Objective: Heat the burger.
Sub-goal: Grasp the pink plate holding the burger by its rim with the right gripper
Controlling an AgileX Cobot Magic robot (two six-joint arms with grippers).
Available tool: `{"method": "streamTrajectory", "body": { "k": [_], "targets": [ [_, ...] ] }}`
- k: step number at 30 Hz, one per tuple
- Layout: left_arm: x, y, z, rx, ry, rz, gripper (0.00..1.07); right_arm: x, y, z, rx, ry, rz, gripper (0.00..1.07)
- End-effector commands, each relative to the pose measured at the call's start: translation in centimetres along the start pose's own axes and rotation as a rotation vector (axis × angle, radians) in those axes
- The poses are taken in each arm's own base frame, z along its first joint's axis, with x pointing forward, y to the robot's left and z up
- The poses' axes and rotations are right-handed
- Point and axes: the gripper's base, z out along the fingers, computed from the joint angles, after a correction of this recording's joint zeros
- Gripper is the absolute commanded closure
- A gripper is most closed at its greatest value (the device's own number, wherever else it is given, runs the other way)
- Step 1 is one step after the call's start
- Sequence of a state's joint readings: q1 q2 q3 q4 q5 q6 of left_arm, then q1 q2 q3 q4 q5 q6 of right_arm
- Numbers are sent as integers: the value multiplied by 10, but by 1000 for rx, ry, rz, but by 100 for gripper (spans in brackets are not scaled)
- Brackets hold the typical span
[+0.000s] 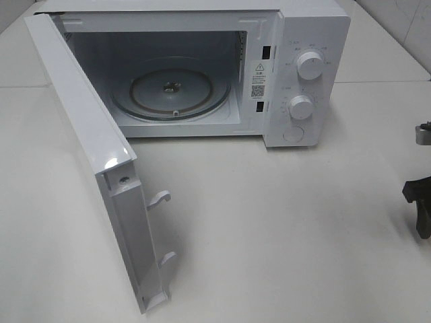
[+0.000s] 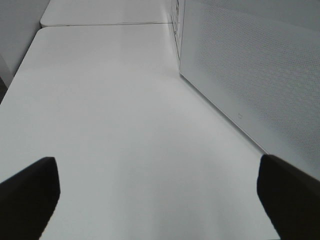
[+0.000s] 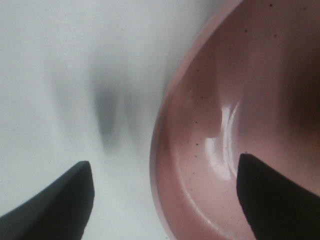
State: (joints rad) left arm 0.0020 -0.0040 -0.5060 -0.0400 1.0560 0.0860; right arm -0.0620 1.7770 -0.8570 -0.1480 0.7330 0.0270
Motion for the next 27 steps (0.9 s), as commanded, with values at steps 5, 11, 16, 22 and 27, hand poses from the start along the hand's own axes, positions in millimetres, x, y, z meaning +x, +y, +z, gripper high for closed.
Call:
{"method": "streamTrajectory", "body": {
  "k": [5,11,16,22,27],
  "targets": [
    [0,-1,-2,7,-28,-2,2,-1,-1,7,37,20,-2,38],
    [0,-1,-2,7,-28,-2,2,-2,7,7,43,13,-22,38],
    [0,-1,-2,7,-28,-2,2,-5,7,7,42,-17,-19,38],
    [0,-1,-2,7,-28,-2,2,-5,5,6,60,-13,-17,38],
    [0,-1,-2,7,-28,-2,2,-5,8,11,61,4,-27,38]
  ]
}}
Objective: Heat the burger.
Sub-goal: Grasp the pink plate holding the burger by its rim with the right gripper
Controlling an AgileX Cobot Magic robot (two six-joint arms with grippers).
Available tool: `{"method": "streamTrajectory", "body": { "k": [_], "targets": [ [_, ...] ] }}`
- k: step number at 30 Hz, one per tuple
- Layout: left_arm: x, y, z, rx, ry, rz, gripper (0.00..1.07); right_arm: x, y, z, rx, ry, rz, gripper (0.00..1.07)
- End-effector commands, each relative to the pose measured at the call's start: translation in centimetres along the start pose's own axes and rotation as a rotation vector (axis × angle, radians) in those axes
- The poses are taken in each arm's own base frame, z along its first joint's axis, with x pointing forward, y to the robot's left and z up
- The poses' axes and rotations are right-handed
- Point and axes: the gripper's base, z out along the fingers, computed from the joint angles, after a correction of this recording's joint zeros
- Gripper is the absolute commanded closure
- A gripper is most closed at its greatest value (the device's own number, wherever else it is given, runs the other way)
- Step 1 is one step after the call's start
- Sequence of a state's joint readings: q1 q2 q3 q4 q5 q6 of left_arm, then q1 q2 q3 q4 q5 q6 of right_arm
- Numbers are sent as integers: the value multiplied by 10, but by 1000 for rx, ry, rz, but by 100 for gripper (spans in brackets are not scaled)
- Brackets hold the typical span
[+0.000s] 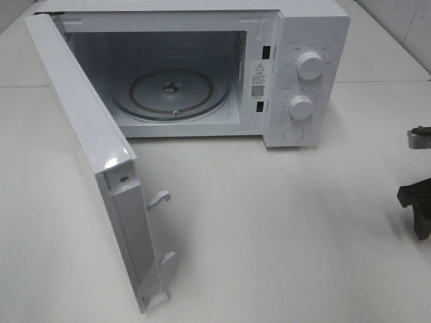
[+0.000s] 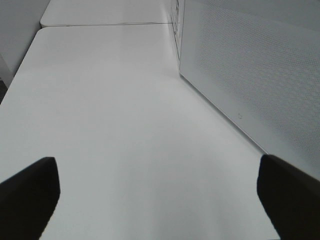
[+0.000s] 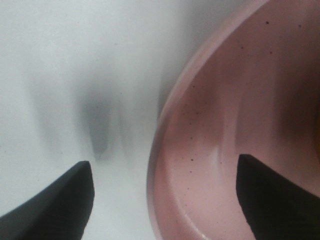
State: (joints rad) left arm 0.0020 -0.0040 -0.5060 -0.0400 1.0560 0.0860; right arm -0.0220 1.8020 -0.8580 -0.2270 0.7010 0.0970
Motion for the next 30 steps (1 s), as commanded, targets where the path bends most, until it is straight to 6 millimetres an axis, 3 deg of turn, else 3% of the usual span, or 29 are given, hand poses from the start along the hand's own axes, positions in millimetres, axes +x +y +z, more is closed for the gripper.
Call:
{"method": "streamTrajectory", "body": {
  "k": [1,3,15,17,19,20,21,23,24,26,30],
  "targets": [
    [0,-1,-2,7,-28,-2,2,0,1,6,3,21,-1,38],
    [0,-1,-2,7,-28,-2,2,0,7,13,7,55,-25,38],
    [0,-1,-2,7,-28,-2,2,0,10,13,14,57,-40,42],
    [0,-1,-2,7,-28,-2,2,0,9,13,18,57,-46,56],
    [0,-1,-2,7,-28,-2,2,0,9,13,21,58,-48,62],
    [0,-1,-2,7,-28,-2,2,0,9,13,26,59,-53,74],
    [0,-1,-2,7,-28,-2,2,0,9,13,26,59,-53,74],
    [0,-1,-2,7,-28,-2,2,0,8,13,37,61,-64,94],
    [0,-1,-2,7,-28,-2,2,0,8,13,37,61,-64,94],
    [0,-1,-2,7,-28,-2,2,0,8,13,38,62,-65,107],
    [0,-1,-2,7,-28,-2,2,1,7,13,38,68,-65,107]
  ]
}}
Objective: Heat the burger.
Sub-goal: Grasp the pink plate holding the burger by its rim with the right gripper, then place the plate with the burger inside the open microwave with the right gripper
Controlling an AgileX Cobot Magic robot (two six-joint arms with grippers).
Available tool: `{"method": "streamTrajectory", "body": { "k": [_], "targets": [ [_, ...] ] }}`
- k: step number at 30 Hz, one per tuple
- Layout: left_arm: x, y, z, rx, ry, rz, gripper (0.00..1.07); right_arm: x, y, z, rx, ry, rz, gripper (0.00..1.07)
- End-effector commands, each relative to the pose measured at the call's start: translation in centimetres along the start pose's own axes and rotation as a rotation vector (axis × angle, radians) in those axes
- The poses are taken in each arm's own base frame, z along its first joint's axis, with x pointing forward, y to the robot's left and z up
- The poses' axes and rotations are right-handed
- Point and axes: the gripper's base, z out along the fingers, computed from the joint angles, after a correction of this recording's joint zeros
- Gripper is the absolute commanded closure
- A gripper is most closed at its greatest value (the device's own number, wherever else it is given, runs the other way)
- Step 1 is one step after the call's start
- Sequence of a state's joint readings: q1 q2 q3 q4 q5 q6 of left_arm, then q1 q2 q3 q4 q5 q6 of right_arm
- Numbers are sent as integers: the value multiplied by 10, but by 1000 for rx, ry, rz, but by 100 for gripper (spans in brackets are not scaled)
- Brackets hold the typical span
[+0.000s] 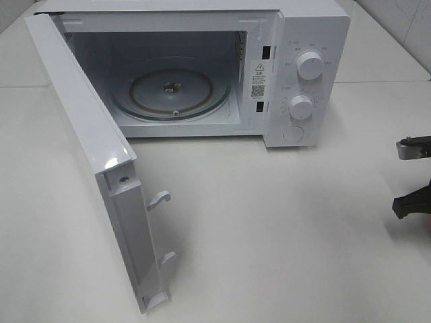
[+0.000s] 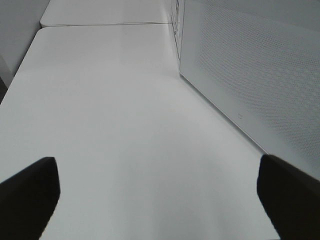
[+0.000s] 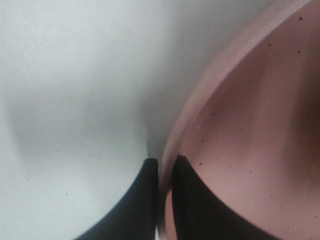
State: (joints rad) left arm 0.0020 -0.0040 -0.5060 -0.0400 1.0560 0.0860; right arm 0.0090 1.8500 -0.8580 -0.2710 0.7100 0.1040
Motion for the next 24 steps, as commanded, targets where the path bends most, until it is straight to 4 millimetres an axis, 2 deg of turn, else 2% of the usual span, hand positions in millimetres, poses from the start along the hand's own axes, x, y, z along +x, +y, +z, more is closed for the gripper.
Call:
{"method": "streamTrajectory", "body": {
  "k": [1,14,24],
  "targets": [
    [0,-1,-2,7,-28,-2,2,2,0,2,6,21,-2,107],
    [0,-1,-2,7,-28,-2,2,0,-2,1,49,-1,-5,107],
    [0,-1,-2,7,-28,-2,2,7,11,-26,175,-31,-37,107]
  ]
}}
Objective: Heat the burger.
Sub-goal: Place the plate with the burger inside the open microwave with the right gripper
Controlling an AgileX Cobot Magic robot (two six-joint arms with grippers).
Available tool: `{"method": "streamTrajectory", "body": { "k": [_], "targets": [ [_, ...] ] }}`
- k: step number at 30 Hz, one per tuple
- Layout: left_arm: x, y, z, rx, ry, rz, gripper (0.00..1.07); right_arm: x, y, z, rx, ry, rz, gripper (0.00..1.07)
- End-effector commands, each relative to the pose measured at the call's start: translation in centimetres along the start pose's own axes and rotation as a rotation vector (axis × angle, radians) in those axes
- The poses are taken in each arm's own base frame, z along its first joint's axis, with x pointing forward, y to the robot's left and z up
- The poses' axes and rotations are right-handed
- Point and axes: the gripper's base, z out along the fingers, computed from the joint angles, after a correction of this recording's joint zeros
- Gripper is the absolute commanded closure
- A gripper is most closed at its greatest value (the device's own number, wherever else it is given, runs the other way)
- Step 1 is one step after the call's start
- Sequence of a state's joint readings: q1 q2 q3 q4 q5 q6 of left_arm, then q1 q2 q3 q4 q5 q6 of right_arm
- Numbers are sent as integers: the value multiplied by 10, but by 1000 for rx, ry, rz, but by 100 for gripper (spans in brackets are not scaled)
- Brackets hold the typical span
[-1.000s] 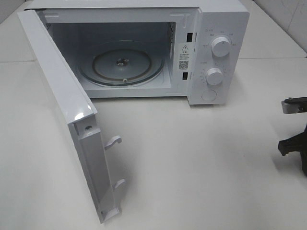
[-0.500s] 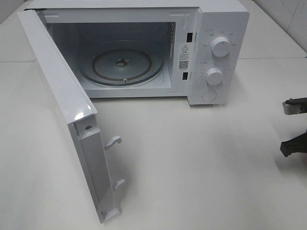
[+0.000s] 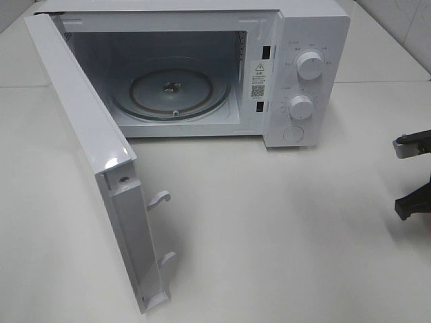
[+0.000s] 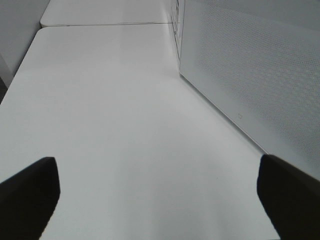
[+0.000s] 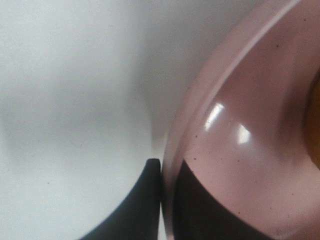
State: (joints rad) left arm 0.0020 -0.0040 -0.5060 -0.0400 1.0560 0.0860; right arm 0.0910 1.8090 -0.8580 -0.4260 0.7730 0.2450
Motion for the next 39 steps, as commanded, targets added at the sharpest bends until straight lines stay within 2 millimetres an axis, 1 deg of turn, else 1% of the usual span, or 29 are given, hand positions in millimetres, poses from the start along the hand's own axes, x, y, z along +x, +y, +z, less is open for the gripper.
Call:
{"method": "streamTrajectory", "body": {
  "k": [1,4,6,7,9,12,14,15,16,17,18,19,20,21,22,24,26,27,28,30,32,35,37,38,39],
  "targets": [
    [0,-1,-2,7,-28,-2,2,7,2,-12,46,-14,-11,107],
    [0,-1,-2,7,-28,-2,2,17,9,-15,83,1,-40,107],
    [0,-1,-2,7,-28,-2,2,20,11,-15,96,3,-54,107],
    [0,-1,-2,7,-28,-2,2,25,14,-17,121,2,-78,107],
    [0,-1,-2,7,-28,-2,2,28,16,-18,132,-2,-85,107],
    [0,-1,-2,7,-28,-2,2,37,21,-28,171,-50,-100,107],
    [0,-1,-2,7,-28,-2,2,40,22,-30,177,-60,-105,107],
    [0,-1,-2,7,-28,-2,2,47,25,-36,184,-86,-123,107],
    [0,-1,-2,7,-28,-2,2,47,25,-36,184,-86,-123,107],
    [0,-1,-2,7,-28,-2,2,56,30,-40,195,-99,-150,107],
    [0,-1,-2,7,-28,-2,2,61,31,-42,204,-103,-165,107],
    [0,-1,-2,7,-28,-2,2,61,31,-42,204,-103,-165,107],
    [0,-1,-2,7,-28,-2,2,70,35,-46,227,-122,-202,107],
    [0,-1,-2,7,-28,-2,2,70,35,-46,227,-122,-202,107],
    [0,-1,-2,7,-28,-2,2,76,40,-52,245,-140,-234,107],
    [0,-1,-2,7,-28,-2,2,80,41,-54,252,-151,-244,107],
    [0,-1,-2,7,-28,-2,2,90,47,-62,270,-182,-291,107],
    [0,-1,-2,7,-28,-2,2,90,47,-62,270,-182,-291,107],
    [0,-1,-2,7,-28,-2,2,95,54,-66,277,-214,-338,107],
    [0,-1,-2,7,-28,-2,2,98,57,-68,280,-229,-364,107],
    [0,-1,-2,7,-28,-2,2,107,71,-75,285,-288,-470,107],
    [0,-1,-2,7,-28,-2,2,108,75,-76,287,-300,-498,107],
    [0,-1,-2,7,-28,-2,2,111,86,-79,294,-338,-597,107],
    [0,-1,-2,7,-28,-2,2,111,86,-79,294,-338,-597,107],
    [0,-1,-2,7,-28,-2,2,112,92,-81,299,-365,-673,107]
  ]
}}
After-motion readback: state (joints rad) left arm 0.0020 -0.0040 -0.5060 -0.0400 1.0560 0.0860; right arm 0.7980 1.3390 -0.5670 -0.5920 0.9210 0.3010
